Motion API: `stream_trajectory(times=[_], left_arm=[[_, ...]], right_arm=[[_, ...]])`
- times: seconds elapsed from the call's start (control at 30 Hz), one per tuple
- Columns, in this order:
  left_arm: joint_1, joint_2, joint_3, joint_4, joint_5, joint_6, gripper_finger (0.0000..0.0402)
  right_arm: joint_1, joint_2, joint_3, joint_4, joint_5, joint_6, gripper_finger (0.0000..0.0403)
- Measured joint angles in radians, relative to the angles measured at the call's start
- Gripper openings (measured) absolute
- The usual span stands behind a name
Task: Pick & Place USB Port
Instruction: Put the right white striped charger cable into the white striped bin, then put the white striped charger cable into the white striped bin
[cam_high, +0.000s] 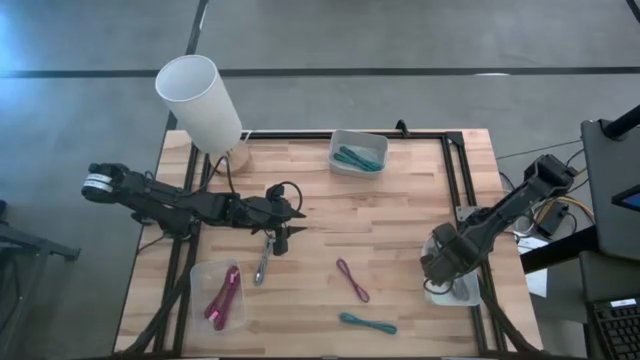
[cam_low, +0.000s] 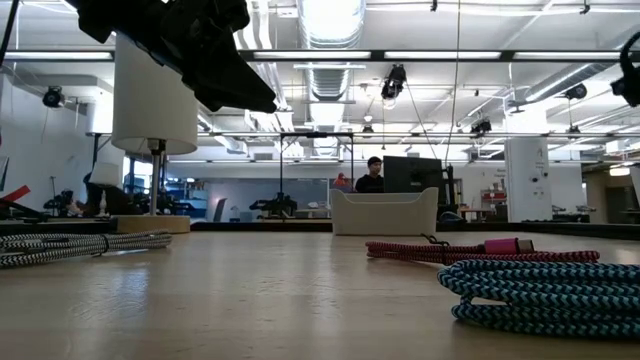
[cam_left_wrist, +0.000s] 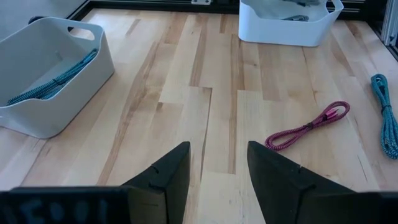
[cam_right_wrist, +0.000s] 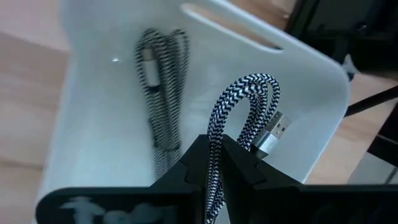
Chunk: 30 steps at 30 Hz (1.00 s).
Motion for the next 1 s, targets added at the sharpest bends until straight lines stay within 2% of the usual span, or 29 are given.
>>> stream_trajectory(times=[0.17,0.43,0.6,1.0], left_arm=[[0.0,0.0,0.0,0.0,0.0,-0.001,0.0165],[0.0,0.0,0.0,0.0,0.0,-0.002,0.0165],[0.0,0.0,0.0,0.0,0.0,-0.002,0.0165],[0.0,0.0,0.0,0.001,0.0,-0.003,0.0165]], right_arm=[[0.0,0.0,-0.056,0.019,0.0,0.0,0.0023],[0.0,0.001,-0.133,0.217,0.0,-0.027,0.0023],[0.0,0.001,-0.151,0.222,0.0,-0.028,0.0028],[0.0,0.001,-0.155,0.206,-0.005,-0.031,0.0094]])
